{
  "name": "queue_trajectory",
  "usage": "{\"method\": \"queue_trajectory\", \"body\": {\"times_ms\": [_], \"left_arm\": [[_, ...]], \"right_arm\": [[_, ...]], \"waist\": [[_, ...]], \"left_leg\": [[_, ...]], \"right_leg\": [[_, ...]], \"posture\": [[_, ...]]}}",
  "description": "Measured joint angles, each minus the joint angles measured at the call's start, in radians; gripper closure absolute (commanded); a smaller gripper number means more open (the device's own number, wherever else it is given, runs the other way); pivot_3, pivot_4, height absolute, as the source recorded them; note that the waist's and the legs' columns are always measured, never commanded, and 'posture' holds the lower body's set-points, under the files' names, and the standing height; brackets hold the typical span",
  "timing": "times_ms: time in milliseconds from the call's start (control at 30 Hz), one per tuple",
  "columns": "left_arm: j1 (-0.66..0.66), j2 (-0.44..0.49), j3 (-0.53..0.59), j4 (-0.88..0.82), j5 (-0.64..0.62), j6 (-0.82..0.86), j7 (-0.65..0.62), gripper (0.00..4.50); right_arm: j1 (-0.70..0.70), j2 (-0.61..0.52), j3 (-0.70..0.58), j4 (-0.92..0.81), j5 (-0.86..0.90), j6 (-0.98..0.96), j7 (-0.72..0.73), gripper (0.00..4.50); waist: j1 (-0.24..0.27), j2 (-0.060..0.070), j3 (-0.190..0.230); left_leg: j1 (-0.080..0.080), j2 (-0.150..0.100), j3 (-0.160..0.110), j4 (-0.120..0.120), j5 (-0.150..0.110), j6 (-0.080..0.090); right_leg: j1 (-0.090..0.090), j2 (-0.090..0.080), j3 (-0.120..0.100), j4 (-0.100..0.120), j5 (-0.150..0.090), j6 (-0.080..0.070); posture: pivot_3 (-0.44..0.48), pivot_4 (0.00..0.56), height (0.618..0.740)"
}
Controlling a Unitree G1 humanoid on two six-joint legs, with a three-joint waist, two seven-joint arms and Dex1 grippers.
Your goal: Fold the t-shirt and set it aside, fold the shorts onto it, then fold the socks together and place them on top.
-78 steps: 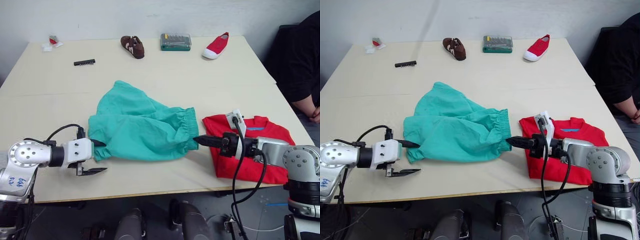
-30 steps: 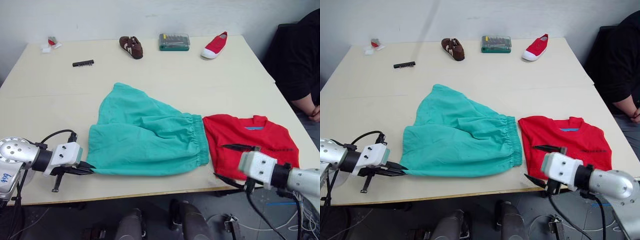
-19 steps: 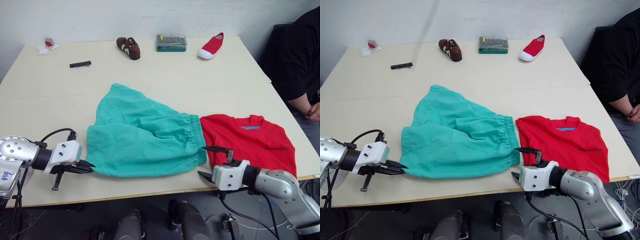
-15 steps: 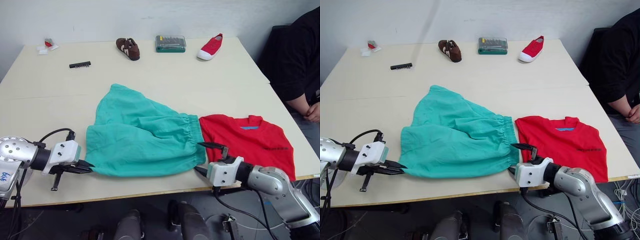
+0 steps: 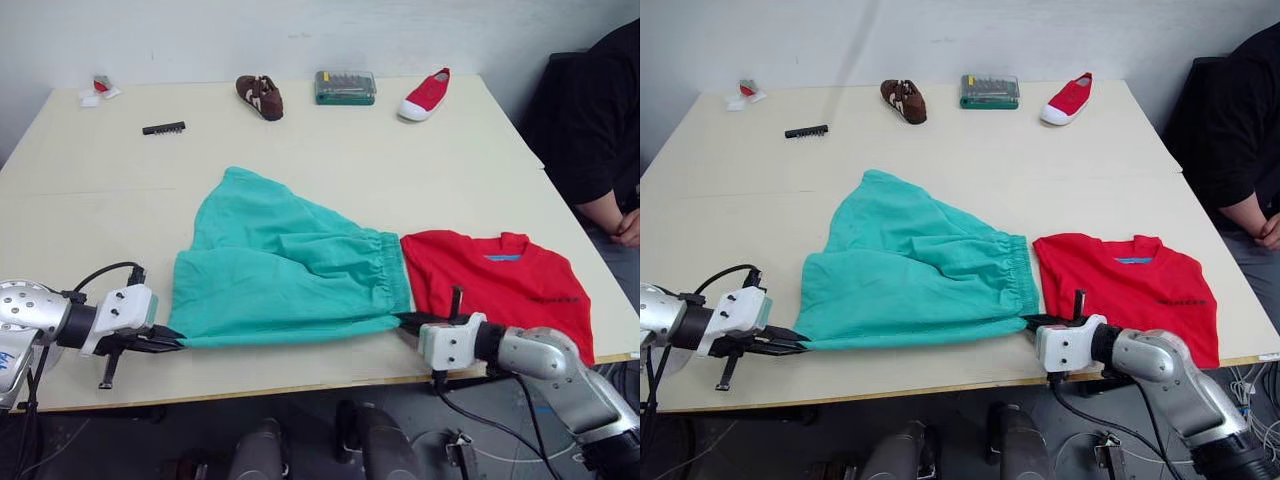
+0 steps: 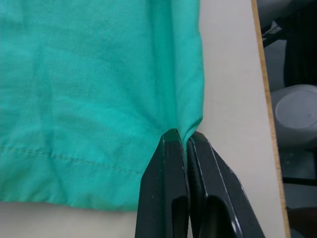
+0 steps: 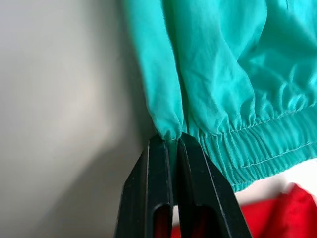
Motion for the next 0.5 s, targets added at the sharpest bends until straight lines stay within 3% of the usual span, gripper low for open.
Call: {"method": "queue_trajectory", "body": {"times_ms": [133,300,400,500], "left_arm": [[0.030,0.080,0.026,-0.031,-0.067,0.117,-0.066,4.50],[0.023,0.123,0.039,-0.034,-0.133,0.214,-0.067,4.50],[-0.051,0.110,0.006,-0.024,-0.141,0.231,-0.067,4.50],[-0.268,0.017,-0.083,0.086,-0.111,0.222,-0.064,4.50]], "right_arm": [[0.029,-0.081,-0.058,-0.125,0.266,0.168,0.150,4.47],[0.019,-0.093,-0.084,-0.179,0.451,0.366,0.200,4.47],[-0.002,-0.092,-0.081,-0.180,0.487,0.452,0.205,4.47],[-0.096,-0.051,-0.045,-0.124,0.471,0.513,0.197,4.47]], "waist": [[-0.001,0.000,0.000],[0.003,0.001,0.000],[0.007,0.001,0.000],[0.018,0.001,0.000]], "left_leg": [[0.000,0.001,0.000,0.000,-0.001,0.001],[0.000,0.001,-0.001,0.000,-0.003,0.005],[0.000,0.000,-0.001,0.000,-0.003,0.004],[0.000,-0.001,0.000,0.001,-0.001,0.002]], "right_leg": [[0.000,0.000,-0.001,-0.001,0.000,-0.001],[0.000,0.000,-0.001,0.000,0.000,-0.001],[0.000,0.000,-0.001,0.000,0.000,-0.001],[0.001,0.000,-0.001,0.001,0.000,-0.001]], "posture": [[0.000,0.150,0.740],[0.000,0.150,0.740],[0.000,0.150,0.740],[0.000,0.150,0.740]]}}
